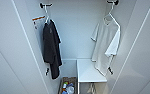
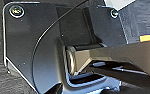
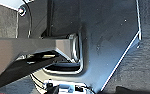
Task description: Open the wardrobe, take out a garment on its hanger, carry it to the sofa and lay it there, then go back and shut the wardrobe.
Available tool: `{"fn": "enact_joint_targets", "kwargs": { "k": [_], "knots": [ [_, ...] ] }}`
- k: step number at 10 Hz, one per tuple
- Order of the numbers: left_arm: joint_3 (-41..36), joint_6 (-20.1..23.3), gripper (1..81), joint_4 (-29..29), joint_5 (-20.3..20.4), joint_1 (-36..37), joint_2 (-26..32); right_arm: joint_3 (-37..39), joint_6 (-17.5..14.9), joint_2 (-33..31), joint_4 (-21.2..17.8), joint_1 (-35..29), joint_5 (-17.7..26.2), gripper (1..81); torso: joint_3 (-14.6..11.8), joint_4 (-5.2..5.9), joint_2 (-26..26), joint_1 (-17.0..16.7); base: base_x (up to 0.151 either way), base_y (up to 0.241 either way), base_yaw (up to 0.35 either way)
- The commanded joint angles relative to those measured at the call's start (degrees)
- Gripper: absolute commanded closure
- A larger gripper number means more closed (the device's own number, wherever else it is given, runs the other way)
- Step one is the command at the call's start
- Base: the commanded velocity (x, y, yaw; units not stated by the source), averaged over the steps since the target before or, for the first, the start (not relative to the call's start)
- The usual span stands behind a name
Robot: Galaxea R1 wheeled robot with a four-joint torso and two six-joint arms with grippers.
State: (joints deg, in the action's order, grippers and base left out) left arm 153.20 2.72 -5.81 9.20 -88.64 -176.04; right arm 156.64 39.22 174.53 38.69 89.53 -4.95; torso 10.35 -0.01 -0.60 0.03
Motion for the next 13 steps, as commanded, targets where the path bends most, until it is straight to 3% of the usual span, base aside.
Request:
{"fn": "enact_joint_targets", "kwargs": {
  "k": [1, 13],
  "knots": [
    [-0.27, 0.09, 1.0, -0.60, -3.23, 0.70, -0.10, 0.15, -0.11, -0.04, 0.59, -0.97, 2.66, 1.0, 0.00, 0.00, 0.00, 0.00, 0.086, 0.000, 0.000],
    [-0.27, 0.09, 1.0, -0.86, -3.23, 0.70, -0.36, -0.03, -0.46, -0.04, 1.03, -0.97, 2.66, 1.0, 0.00, 0.00, 0.00, -0.02, 0.094, 0.000, 0.000]
  ]
}}
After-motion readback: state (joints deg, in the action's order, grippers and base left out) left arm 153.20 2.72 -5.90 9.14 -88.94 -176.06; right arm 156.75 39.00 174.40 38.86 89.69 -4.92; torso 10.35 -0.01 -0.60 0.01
